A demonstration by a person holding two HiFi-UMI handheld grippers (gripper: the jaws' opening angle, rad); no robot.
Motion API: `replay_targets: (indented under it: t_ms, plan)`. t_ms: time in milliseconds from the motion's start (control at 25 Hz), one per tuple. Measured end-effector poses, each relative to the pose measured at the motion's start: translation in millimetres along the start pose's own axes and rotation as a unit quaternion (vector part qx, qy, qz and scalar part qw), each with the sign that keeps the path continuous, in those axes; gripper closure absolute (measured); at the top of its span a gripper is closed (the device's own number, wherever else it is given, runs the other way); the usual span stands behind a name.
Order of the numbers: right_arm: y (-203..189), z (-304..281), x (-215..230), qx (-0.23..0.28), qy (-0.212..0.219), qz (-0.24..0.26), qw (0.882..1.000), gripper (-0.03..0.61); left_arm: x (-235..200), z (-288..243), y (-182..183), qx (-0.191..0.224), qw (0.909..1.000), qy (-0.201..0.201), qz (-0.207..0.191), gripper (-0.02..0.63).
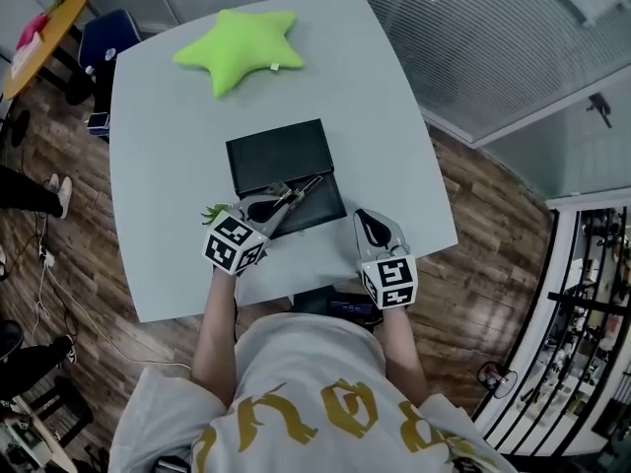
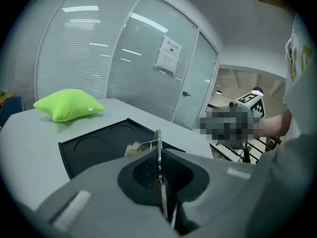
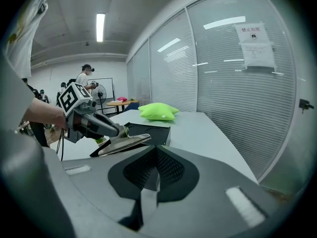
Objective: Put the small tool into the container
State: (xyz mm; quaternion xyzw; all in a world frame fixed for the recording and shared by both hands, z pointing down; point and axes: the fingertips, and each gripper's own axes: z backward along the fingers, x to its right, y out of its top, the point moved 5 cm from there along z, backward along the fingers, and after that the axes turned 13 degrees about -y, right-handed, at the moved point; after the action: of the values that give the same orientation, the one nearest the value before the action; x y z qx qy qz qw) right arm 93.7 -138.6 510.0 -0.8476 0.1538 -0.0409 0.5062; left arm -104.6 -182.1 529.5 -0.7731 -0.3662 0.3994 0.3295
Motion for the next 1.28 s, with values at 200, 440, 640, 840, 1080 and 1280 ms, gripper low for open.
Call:
replay_targets:
  t_ms: [200, 440, 640, 840, 1080, 1280]
  plan:
    - [-9.4, -4.7, 4.7, -0.012, 0.001, -0.001, 1.000, 0.555, -3.9, -12.2, -10.1, -0.030, 0.9995, -0.012, -0.003, 0.611]
    - [-14.5, -15.6, 9.3, -0.024, 0.004, -0.002, 1.000, 0.555, -6.9, -28.0, -18.3, -0.064, 0.9975, -0.029, -0.008, 0.611]
    - [-15.4, -23.2, 9.7, -0.032, 0.008, 0.000, 0.999, 0.555, -6.5, -37.3, -25.9, -0.080, 0.9957, -0.047, -0.004, 0.612]
    - [-17.5, -32.9, 11.8, -0.041, 0.013, 0.000, 0.999, 0.555, -12.3, -48.6, -30.3, -0.103, 0.9922, -0.070, 0.001, 0.611]
    - [-23.2, -42.0, 11.6, -0.052, 0.019, 0.001, 0.998, 0.555, -12.4, -59.4, -41.4, -0.146, 0.9854, -0.087, -0.006, 0.611]
    - [-28.7, -44.2, 11.5, -0.058, 0.022, -0.002, 0.998, 0.555, -13.2, -63.6, -47.7, -0.158, 0.9828, -0.095, 0.001, 0.611]
